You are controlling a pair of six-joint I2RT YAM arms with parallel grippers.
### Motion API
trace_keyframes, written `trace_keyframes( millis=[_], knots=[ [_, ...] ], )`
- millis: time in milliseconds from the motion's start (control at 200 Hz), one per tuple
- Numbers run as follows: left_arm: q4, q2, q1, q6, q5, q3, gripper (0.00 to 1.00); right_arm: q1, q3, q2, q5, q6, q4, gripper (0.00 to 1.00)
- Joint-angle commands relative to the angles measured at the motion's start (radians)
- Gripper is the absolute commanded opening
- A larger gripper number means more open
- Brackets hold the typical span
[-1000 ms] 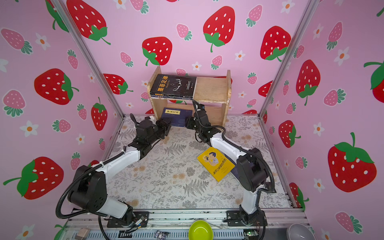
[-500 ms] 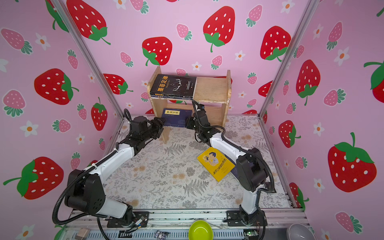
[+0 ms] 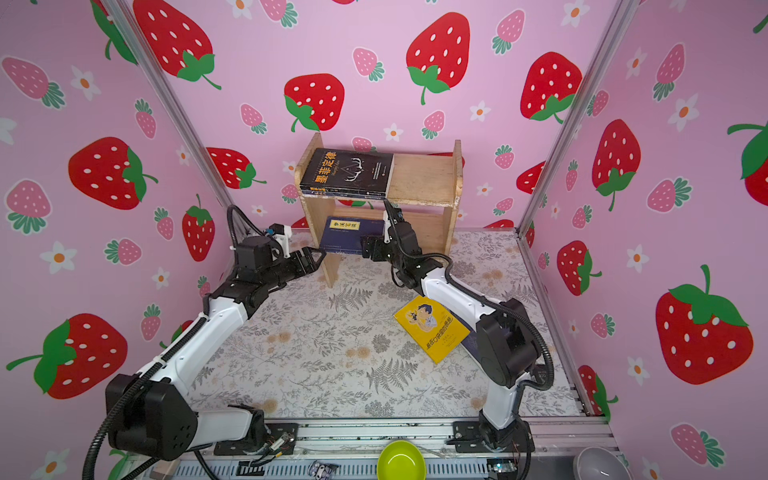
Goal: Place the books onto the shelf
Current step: 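Withdraw both grippers from the shelf and lower them toward the yellow book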
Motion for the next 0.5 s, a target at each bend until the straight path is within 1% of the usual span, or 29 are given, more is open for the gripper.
trace_keyframes(
  millis=[0, 105, 210, 315, 355, 495],
  knots=[
    [-0.046, 0.016, 0.001, 0.198, 0.038, 0.004, 0.79, -0.015, -0.072, -0.05, -0.027, -0.11, 0.02, 0.9],
    [-0.044, 0.043, 0.001, 0.247, 0.011, 0.008, 0.77, -0.015, -0.167, -0.096, -0.032, -0.197, 0.083, 0.89],
    [-0.033, 0.066, 0.001, 0.27, -0.021, 0.019, 0.76, -0.015, -0.249, -0.131, -0.025, -0.255, 0.139, 0.89],
    [-0.004, 0.094, 0.001, 0.266, -0.036, 0.031, 0.76, -0.015, -0.287, -0.143, -0.026, -0.279, 0.177, 0.88],
    [0.005, 0.105, 0.002, 0.265, -0.039, 0.035, 0.73, -0.015, -0.296, -0.143, -0.033, -0.287, 0.189, 0.88],
    [0.034, 0.131, 0.002, 0.251, -0.083, 0.04, 0.72, -0.014, -0.305, -0.134, -0.043, -0.296, 0.204, 0.86]
  ],
)
